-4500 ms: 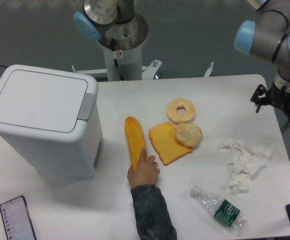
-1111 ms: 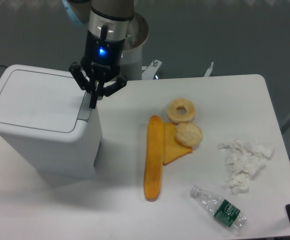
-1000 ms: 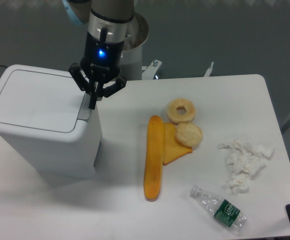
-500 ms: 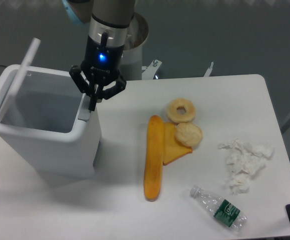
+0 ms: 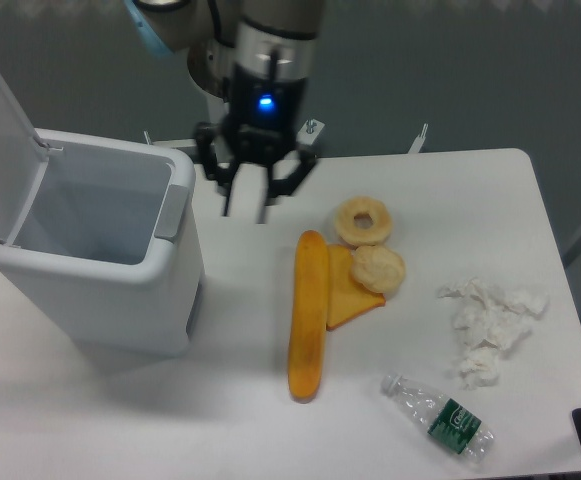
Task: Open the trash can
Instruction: 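Lift the gripper up and away from the opened trash can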
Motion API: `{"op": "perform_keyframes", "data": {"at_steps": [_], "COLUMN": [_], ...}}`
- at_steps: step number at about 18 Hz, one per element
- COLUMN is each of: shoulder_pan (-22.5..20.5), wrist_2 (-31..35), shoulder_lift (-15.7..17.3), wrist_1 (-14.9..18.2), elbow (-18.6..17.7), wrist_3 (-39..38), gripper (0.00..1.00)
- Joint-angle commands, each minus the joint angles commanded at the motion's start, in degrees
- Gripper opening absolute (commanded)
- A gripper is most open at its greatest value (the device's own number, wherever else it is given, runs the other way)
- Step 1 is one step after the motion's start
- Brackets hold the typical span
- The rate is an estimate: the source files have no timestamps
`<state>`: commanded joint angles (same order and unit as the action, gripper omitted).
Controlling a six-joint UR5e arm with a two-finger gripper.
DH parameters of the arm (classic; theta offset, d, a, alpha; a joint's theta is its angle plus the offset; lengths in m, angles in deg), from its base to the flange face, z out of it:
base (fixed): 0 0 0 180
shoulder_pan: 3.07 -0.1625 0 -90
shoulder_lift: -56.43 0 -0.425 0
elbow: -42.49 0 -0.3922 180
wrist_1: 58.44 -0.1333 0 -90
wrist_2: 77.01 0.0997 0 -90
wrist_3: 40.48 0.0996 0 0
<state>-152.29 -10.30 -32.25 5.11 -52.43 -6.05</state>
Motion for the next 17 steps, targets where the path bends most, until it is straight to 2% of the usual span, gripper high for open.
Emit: {"op": "perform_keyframes", "data": {"at_steps": [3, 7, 9, 10, 11, 13, 17], "shoulder_pan": [-2.2, -5.89, -8.35, -9.49, -9.85, -10.64, -11.08], "wrist_2": [1.49, 9.3, 11.41, 14.99, 17.55, 20.65, 21.27], "shoulder_lift": [-2.19, -6.41, -9.56, -11.23, -11.86, -15.8, -21.7], "wrist_1": [-0.18, -0.97, -0.79, -0.71, -0.79, -1.23, -4.22], "elbow": [-0.35, 0.17, 0.61, 0.53, 0.61, 0.96, 3.51], "wrist_3": [5.45, 12.65, 19.32, 25.45, 29.6, 37.26, 38.96], "gripper": [1.0, 1.0, 1.0, 1.0, 1.0, 1.0, 1.0]}}
